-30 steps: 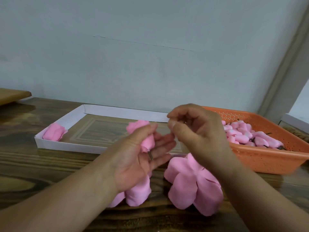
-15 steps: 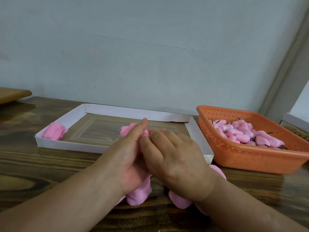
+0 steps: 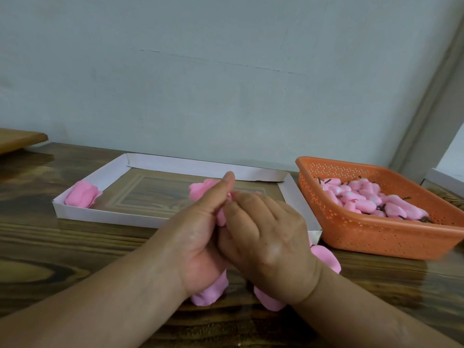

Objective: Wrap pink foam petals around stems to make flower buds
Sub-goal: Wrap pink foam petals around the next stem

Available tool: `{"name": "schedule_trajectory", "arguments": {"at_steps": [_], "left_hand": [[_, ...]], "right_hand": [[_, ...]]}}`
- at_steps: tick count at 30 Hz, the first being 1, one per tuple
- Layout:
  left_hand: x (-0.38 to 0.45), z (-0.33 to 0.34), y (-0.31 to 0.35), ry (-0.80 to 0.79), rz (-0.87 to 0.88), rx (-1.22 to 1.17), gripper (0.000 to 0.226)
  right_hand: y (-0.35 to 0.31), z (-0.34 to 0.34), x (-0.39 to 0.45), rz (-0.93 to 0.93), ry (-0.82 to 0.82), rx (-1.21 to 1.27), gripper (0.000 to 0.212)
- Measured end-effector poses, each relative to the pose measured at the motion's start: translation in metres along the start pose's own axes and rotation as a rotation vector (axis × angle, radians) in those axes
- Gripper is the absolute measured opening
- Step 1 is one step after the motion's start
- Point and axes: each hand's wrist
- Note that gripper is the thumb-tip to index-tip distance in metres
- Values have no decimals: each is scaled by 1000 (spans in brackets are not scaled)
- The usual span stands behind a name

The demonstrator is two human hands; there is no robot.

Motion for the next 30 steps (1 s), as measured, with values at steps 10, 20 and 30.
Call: {"name": "schedule_trajectory", "arguments": {"at_steps": [10,20,30], "left_hand": [[-1,4,1,-63,85,-6,24],[-5,11,3,19,159,18,31],[-6,10,0,-20,136,0,48]], "right_hand": [[-14,-1,4,553,33,445,8],[-21,-3,9,762,13,610,19],[-10,-5,10,212,-2,26,11]]}}
Point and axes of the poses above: each hand's wrist, its own x-axis towards the middle knuckle, its own z-axis out of the palm, y = z × x, and after that the axes turned 9 degrees about -z, right-handed
